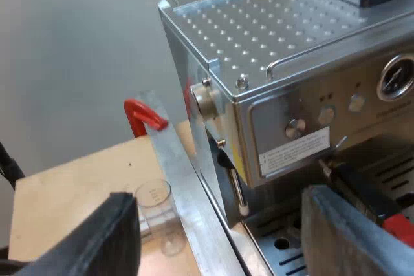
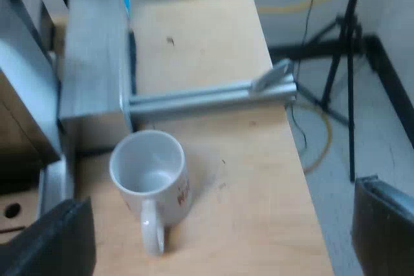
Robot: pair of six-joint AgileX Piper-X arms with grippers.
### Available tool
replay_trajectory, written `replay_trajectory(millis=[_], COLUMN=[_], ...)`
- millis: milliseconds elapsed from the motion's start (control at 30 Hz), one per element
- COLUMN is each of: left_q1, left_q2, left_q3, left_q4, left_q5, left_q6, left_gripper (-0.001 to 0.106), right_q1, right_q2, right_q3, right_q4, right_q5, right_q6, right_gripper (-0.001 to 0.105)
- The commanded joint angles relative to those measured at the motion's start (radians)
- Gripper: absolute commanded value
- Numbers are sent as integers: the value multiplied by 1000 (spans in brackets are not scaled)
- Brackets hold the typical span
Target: Put the handle in the coffee machine
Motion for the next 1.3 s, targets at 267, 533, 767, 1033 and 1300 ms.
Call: replay_trajectory(millis=[267,533,767,1033,1300], left_q1=[2,2,2,4,-5], left_q2=[-155,-298,-428,-437,-436], left_q3=[83,187,244,241,241], left_q4=[104,176,196,264,269], left_q5=[6,22,22,29,29], left_q6=[-12,-12,50,36,34], left_gripper=[57,57,57,57,57], right_q1=[-4,-4,-4,-4,-8], right_q2=[-256,-398,-488,-580,-578], right_q3=[-9,-11,-13,3,30], right_q4=[1,77,156,198,306], right_q5=[-1,-1,-1,-1,-2], right_q6=[-31,-11,-11,-5,-4], right_gripper=[81,81,81,81,81])
